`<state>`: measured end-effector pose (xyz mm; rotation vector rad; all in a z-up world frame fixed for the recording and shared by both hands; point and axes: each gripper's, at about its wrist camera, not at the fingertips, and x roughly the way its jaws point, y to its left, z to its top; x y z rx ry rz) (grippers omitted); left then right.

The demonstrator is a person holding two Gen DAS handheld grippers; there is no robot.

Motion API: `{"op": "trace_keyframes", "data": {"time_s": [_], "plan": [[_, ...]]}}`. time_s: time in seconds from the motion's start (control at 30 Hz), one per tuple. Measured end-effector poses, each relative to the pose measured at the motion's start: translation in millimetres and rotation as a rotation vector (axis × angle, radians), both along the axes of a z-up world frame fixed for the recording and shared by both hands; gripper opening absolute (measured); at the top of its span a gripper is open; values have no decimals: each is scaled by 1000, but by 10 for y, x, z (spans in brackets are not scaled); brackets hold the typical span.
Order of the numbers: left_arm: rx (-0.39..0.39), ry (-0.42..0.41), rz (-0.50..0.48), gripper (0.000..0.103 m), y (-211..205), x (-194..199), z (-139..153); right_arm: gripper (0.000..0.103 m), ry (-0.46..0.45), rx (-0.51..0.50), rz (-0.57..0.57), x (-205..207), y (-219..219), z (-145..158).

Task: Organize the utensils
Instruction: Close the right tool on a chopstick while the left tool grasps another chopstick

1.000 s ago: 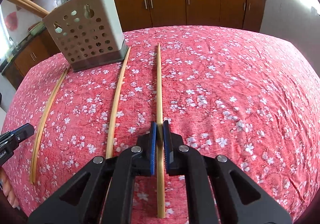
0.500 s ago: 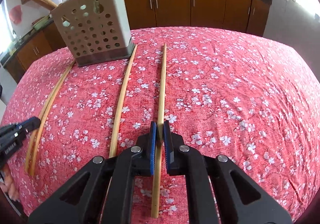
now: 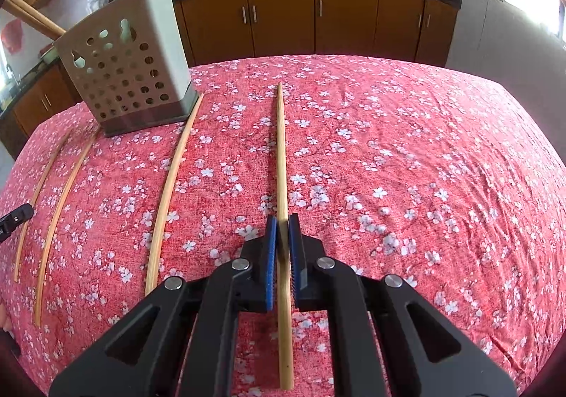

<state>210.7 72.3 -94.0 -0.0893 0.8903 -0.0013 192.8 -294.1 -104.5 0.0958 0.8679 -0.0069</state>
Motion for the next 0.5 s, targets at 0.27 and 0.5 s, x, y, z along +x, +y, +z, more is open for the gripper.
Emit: {"op": "trace_keyframes", "data": {"time_s": [0.27, 0.5], "plan": [[-83, -5, 11, 9, 78, -11, 8, 9, 0, 27, -4, -21, -33, -3], [-80, -5, 12, 9, 56, -6, -1, 9, 0, 26, -5, -21, -28, 0]]}}
